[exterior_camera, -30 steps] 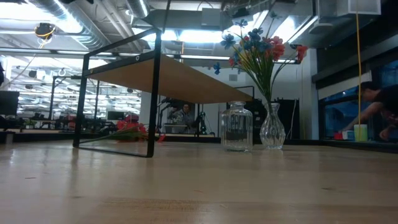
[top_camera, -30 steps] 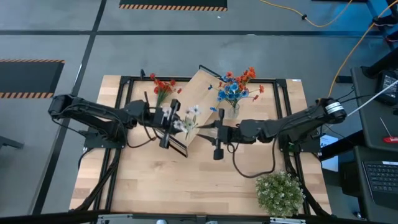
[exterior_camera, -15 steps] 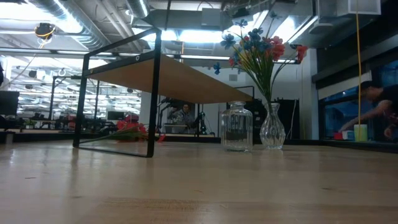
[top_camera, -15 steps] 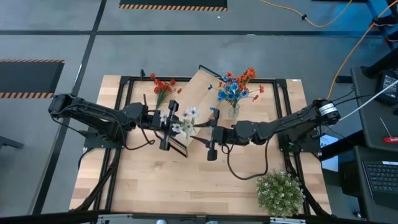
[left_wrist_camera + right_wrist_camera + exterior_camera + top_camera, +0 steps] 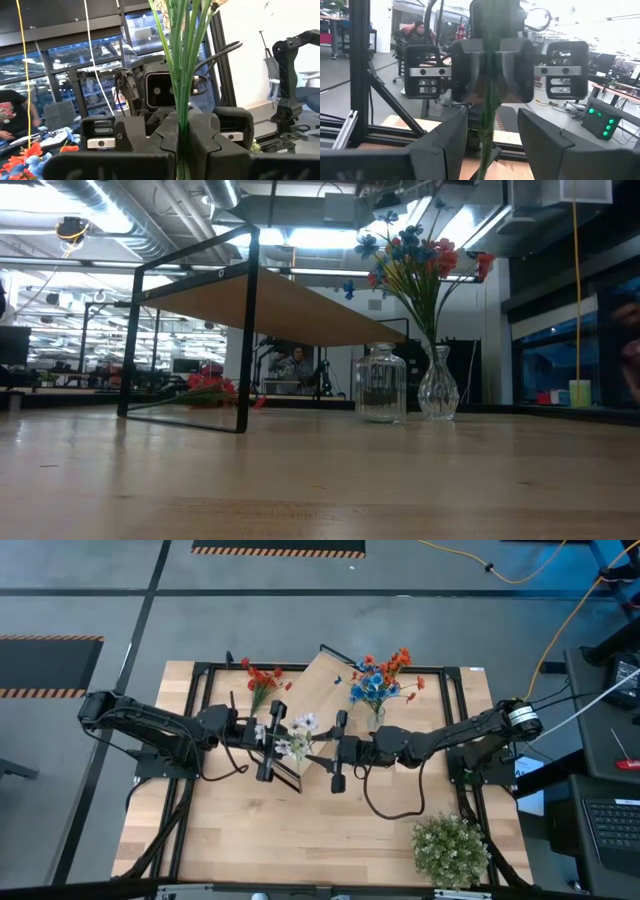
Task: Pick and place flowers into a vace then onto a shelf
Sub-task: Put the white flowers into the left transparent vase
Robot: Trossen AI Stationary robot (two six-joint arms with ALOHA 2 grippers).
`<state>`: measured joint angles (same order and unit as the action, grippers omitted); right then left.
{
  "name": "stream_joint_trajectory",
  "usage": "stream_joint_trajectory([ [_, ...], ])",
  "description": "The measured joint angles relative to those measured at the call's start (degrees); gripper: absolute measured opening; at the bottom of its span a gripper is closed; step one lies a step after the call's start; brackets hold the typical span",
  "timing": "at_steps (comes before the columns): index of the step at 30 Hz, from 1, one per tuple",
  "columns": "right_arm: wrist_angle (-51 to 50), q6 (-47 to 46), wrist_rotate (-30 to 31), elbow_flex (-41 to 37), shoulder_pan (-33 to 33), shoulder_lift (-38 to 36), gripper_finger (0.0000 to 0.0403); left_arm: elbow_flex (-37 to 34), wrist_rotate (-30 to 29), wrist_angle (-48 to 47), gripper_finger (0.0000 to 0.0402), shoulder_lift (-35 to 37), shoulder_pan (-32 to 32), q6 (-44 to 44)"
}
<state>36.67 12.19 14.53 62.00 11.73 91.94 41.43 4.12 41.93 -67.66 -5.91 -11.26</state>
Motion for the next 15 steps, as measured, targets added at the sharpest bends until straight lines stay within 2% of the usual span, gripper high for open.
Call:
stream_joint_trajectory([
  [15,0.83,0.04,-0.31,-0.02,-1.33,0.00,0.0118,0.00,-0.06,2.79,0.0013,-0.91,0.81,-0.13],
])
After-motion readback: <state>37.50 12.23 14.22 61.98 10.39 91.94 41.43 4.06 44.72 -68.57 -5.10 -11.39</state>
